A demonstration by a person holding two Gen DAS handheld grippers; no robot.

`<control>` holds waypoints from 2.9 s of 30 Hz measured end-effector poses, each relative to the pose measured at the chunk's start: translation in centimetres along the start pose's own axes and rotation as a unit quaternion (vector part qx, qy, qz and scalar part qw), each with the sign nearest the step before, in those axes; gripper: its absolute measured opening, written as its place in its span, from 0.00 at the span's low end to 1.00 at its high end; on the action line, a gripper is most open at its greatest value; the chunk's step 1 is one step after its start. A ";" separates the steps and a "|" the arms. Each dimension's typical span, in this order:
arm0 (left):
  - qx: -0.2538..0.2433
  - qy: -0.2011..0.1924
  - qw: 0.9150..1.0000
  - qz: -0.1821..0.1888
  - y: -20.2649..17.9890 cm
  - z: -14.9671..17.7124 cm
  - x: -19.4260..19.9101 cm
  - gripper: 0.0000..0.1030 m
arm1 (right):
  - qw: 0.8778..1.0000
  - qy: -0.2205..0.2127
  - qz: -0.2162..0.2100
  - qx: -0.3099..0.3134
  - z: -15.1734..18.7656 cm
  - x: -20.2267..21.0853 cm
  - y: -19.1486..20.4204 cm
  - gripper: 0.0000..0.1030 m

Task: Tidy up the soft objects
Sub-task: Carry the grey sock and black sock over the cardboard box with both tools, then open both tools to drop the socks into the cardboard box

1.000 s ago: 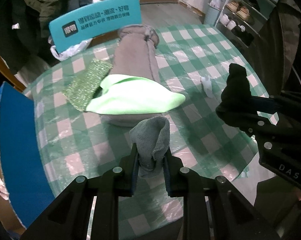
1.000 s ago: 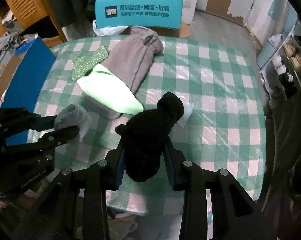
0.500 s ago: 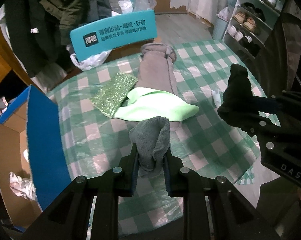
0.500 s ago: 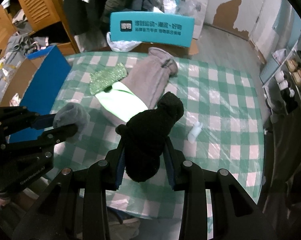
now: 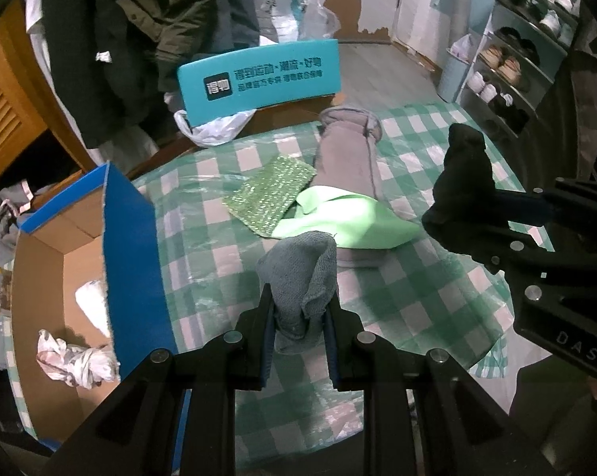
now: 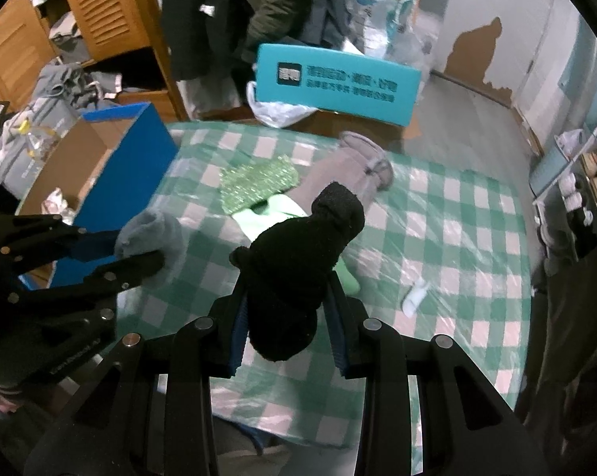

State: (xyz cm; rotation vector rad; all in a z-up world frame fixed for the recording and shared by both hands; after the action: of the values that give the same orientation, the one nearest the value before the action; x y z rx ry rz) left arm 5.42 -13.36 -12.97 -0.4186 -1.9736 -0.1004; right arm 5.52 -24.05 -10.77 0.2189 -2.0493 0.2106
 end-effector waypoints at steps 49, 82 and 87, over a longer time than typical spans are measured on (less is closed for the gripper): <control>0.140 -0.065 0.987 -0.049 16.7 5.1 8.5 0.21 | 0.989 -0.032 -0.074 0.126 -7.4 0.4 18.7 0.32; 0.202 -0.017 0.975 -0.090 24.2 10.4 7.1 0.38 | 0.973 0.028 -0.117 0.197 -6.6 -3.4 29.1 0.35; 0.206 -0.023 0.974 -0.093 24.4 10.3 7.5 0.50 | 0.975 0.034 -0.105 0.191 -6.5 -3.9 28.5 0.35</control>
State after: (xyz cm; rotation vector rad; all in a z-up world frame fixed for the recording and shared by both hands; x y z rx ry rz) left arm 1.86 13.99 -13.56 0.0359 -2.0123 0.2001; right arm 5.95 5.39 -12.80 0.6533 -1.8869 0.4740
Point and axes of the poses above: each gripper's, at about its wrist camera, not at the fingertips, and x roughly against the way its jaws point, y to its left, z to its underside, the point moved 6 cm from there along -x, roughly the way its jaws point, and after that the axes turned 8 degrees about z, right-handed, at the moved point
